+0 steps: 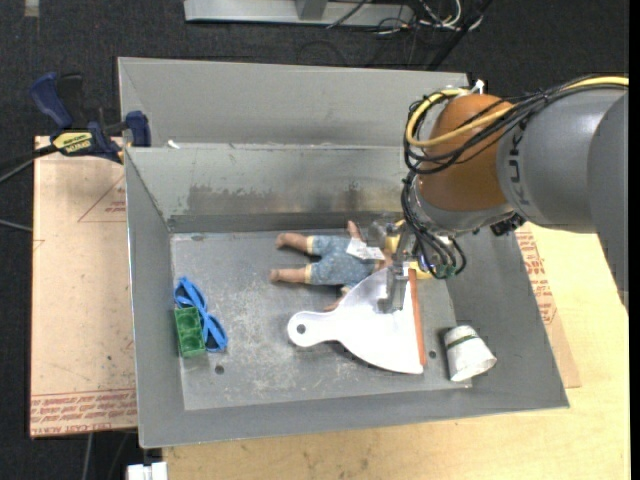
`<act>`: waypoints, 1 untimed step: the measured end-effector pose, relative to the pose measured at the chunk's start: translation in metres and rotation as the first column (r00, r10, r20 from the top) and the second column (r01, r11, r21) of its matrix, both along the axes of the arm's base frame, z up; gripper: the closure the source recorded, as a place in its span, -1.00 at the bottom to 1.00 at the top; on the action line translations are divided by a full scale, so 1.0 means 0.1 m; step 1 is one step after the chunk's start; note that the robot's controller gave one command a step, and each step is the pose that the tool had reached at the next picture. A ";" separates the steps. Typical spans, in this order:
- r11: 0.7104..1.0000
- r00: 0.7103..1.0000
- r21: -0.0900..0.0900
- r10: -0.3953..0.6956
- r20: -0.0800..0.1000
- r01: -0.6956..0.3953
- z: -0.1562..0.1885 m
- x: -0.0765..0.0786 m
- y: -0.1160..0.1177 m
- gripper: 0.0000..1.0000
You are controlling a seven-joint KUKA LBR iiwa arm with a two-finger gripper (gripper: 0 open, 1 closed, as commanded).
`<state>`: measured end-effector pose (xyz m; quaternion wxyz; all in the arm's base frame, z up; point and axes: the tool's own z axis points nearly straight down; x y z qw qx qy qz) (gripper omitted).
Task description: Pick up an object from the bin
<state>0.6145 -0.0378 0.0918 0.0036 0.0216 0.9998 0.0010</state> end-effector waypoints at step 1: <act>1.000 1.000 0.004 0.002 -0.031 -0.002 -0.16 0.15 -0.01 -1.00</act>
Offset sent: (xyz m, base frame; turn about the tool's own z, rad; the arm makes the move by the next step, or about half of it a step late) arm 0.0041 -0.0042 -0.0218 0.1219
